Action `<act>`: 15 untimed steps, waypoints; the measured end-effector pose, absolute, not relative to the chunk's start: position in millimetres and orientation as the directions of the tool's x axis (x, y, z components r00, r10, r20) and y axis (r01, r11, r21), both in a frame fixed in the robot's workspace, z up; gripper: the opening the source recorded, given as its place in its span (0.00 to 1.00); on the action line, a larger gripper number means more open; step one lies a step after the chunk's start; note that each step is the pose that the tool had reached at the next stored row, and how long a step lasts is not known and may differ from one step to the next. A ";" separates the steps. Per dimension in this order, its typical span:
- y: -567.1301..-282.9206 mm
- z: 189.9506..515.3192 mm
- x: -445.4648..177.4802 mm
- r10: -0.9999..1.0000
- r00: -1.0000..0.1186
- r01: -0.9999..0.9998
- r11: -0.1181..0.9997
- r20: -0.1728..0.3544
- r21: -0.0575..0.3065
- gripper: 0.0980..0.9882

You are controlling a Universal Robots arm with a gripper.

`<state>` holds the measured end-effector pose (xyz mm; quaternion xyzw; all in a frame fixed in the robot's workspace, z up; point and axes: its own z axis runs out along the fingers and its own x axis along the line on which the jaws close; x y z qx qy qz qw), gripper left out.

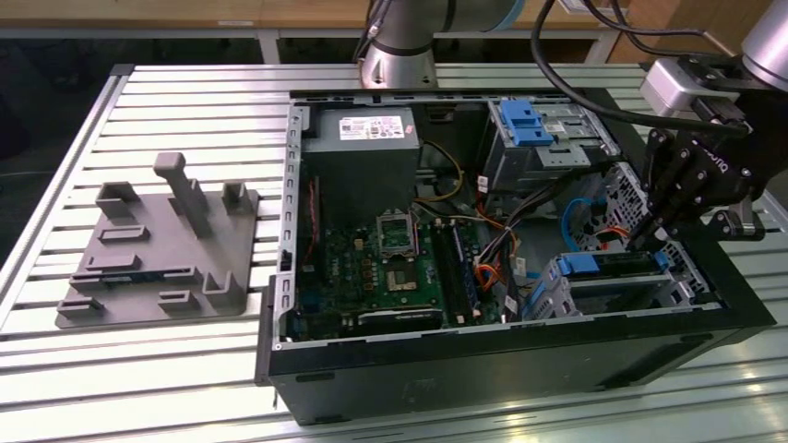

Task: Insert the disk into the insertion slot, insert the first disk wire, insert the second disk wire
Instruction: 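Insert the first disk wire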

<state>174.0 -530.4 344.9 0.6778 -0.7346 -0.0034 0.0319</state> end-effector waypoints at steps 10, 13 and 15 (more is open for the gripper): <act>-533.2 344.8 174.0 -0.997 -0.079 -0.996 0.080 0.015 0.050 0.07; -533.5 344.6 174.0 -0.997 -0.079 -0.996 0.080 0.015 0.050 0.07; -533.7 344.2 174.0 -0.997 -0.079 -0.996 0.080 0.014 0.050 0.07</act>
